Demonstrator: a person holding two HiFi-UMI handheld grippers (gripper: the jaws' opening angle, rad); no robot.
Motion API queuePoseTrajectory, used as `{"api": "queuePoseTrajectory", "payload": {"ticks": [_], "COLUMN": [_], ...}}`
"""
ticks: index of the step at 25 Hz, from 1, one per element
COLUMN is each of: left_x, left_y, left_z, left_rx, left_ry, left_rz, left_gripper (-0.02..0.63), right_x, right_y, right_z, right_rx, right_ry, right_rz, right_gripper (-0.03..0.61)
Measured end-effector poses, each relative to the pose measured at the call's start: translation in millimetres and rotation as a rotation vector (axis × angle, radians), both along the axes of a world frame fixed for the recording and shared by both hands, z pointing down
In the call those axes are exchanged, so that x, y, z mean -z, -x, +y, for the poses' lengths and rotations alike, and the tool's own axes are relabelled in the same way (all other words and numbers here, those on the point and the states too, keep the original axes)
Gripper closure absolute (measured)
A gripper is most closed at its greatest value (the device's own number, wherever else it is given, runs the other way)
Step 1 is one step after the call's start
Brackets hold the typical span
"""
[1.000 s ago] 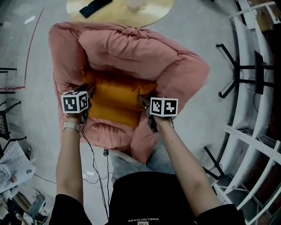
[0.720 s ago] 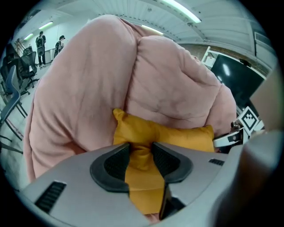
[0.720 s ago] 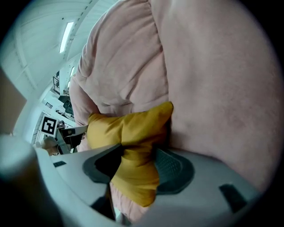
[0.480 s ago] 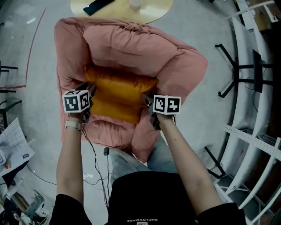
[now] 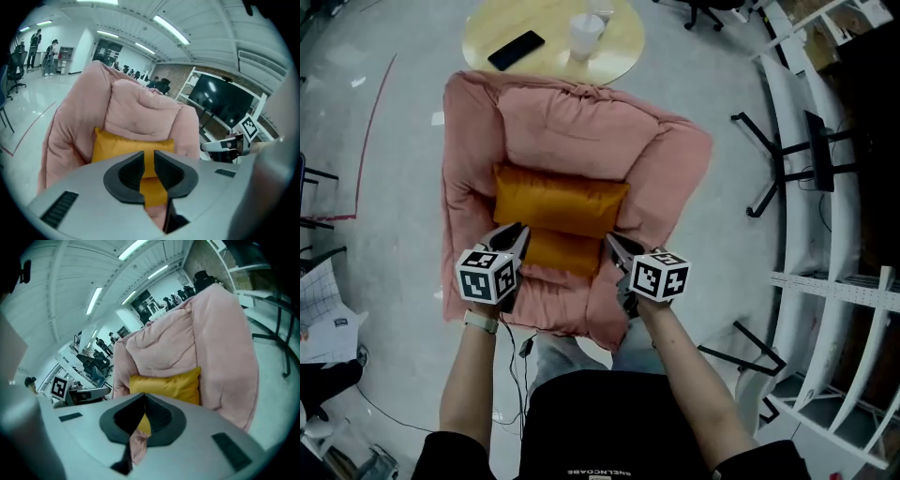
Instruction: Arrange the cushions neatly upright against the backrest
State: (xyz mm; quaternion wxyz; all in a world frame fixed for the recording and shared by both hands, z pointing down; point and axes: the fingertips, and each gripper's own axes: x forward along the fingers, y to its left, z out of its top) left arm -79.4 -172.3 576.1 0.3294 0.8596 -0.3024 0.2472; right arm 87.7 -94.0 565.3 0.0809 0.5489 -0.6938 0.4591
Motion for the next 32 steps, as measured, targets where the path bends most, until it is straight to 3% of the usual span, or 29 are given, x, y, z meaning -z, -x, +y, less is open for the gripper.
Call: {"api": "queuePoseTrajectory", "payload": {"ticks": [4, 8, 13, 23, 26, 32], "left_x": [43, 89, 139, 241, 269, 298], "left_y": [-7, -16, -36, -48, -46, -55], "left_z": [43, 93, 139, 224, 248, 300], "left_rx": [-0.037, -0.070, -0.176, -0.057, -0.009, -0.089], "left_ry": [-0.055, -0.101, -0.221, -0.426, -0.458, -0.529], "left_rz": [0.078, 0.161, 0.170, 0.198, 0.240, 0.253], "left_gripper": [0.592, 0.600, 0.600, 0.600, 0.600, 0.600], "right_x": [25, 70, 137, 239, 259, 278], "right_y": [21, 32, 29, 28, 31, 30], "right_z": [36, 65, 88, 169, 195, 240], "right_rx": [-0.019, -0.032, 0.000, 0.109, 0.110, 0.081], "right_ry": [-0.046, -0.144, -0.314, -0.572, -0.628, -0.683], "right_rz": [0.121, 0.149, 0.203, 0.144, 0.100, 0.119], "right_gripper": [0.569, 0.569, 0.570, 0.571, 0.570, 0.571]}}
